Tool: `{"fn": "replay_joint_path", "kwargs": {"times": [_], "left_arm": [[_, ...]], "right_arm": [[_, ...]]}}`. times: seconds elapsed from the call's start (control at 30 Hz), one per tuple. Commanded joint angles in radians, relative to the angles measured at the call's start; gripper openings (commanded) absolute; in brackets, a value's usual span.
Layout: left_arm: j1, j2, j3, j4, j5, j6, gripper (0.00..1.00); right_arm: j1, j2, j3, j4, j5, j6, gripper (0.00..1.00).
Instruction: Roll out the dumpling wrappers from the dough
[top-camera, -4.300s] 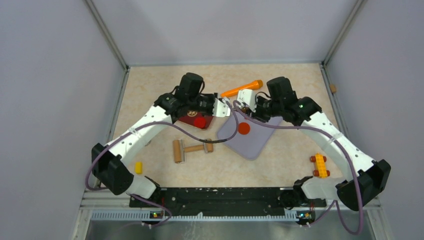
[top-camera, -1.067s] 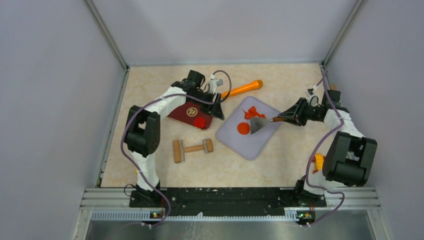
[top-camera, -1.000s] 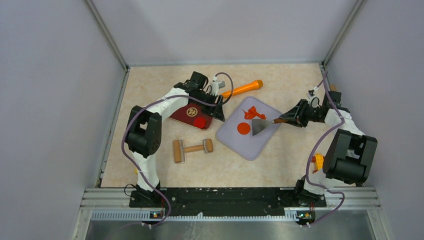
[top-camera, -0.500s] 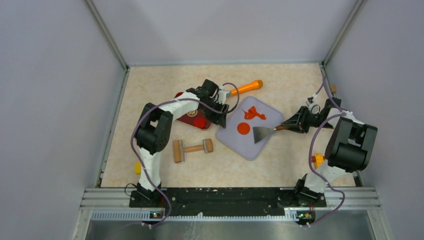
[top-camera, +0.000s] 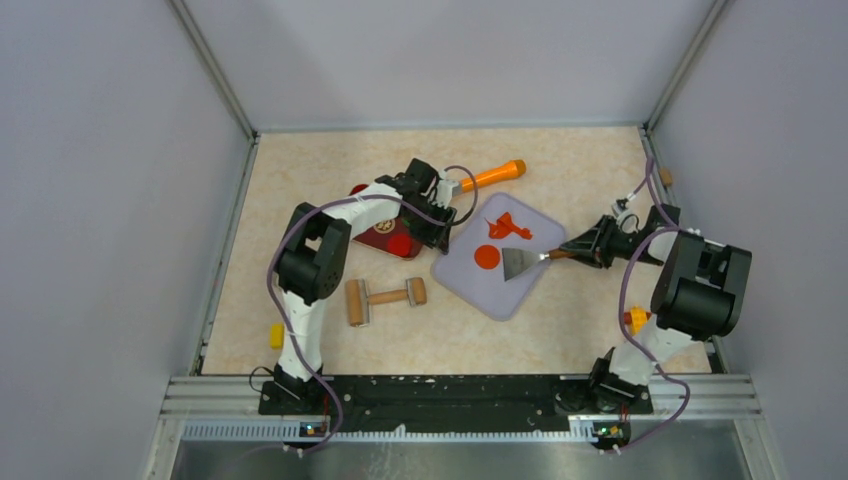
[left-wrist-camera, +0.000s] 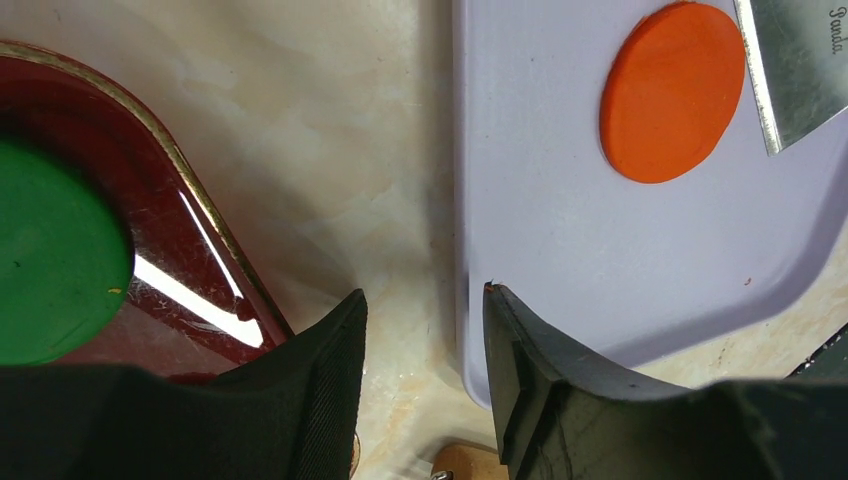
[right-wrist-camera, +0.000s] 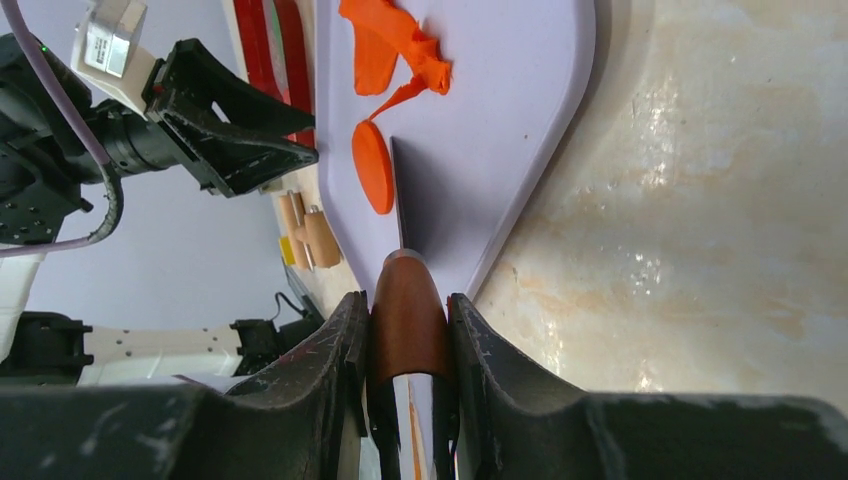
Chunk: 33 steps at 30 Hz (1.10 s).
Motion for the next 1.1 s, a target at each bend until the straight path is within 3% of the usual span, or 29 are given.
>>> {"fn": "replay_joint_path", "kwargs": {"times": [0.0,0.4,1.07], "left_arm": [[0.001,0.033,0.031,0.0,0.011,0.017,0.48],[-0.002,0.049,0.031,-0.004,0.039,0.063,0.35],[-0.013,0.073,0.033,-0.001,0.058,0.073,0.14]], "right_arm": [[-0.015,0.043,-0.004,0.148,0.027,0.022,0.0],[-0.018,0.116,0.034,0.11,0.053,-0.041,0.0],[-0.016,0.167,0.045,0.153,0.039,0.009,0.0]]}}
